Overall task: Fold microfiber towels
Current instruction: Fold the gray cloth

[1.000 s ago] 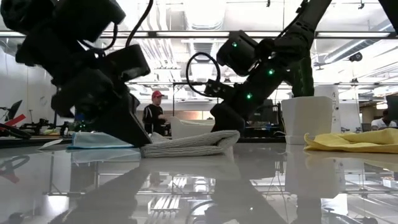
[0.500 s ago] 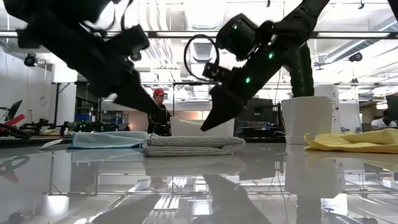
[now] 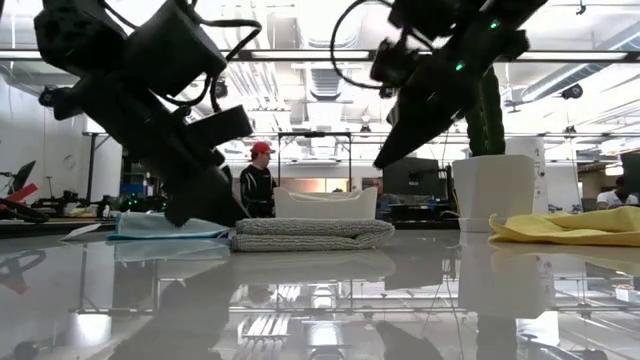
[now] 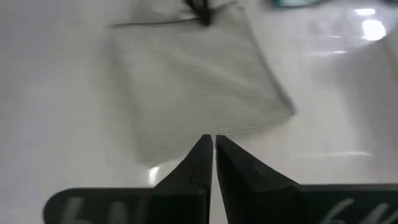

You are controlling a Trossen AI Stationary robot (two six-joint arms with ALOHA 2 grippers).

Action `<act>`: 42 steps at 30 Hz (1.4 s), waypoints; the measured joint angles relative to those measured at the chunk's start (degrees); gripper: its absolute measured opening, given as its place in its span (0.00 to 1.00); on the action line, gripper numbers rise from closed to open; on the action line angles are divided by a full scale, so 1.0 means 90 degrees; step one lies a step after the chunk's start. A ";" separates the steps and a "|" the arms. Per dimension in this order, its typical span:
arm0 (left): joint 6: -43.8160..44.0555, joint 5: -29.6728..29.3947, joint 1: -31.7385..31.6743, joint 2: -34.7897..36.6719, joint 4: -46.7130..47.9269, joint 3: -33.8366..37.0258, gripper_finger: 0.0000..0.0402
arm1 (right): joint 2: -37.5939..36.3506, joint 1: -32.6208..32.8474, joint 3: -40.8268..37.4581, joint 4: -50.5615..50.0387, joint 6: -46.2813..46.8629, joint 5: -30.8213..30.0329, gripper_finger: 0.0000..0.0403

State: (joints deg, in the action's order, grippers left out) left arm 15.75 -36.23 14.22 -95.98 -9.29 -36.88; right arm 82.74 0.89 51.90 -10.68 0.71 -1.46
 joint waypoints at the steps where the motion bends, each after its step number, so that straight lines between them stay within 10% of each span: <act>1: 0.0000 0.0015 0.0000 0.0064 0.0061 -0.0003 0.00 | -0.0074 0.0010 -0.0053 -0.0002 0.0032 0.0175 0.04; 12: -0.0241 0.1263 0.0203 0.0698 -0.0150 -0.0107 0.00 | 0.0324 0.0704 -0.0300 0.0868 -0.0181 0.0550 0.33; 20: -0.0876 0.0676 0.0384 0.0655 -0.0243 -0.0116 0.00 | 0.1454 0.1136 -0.0238 0.2979 -0.0718 0.0411 0.49; 34: -0.1632 0.0137 -0.0385 0.0567 -0.0230 0.0201 0.00 | 0.2897 0.1100 0.0781 0.2742 -0.1205 -0.0677 0.48; 42: -0.1632 0.0157 -0.0580 0.0560 -0.0376 0.0412 0.00 | 0.2897 0.0918 0.0782 0.2616 -0.1292 -0.0599 0.24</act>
State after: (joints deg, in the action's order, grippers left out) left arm 1.06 -34.82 8.99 -90.94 -12.68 -33.18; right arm 108.81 9.15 58.94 12.86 -10.92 -6.85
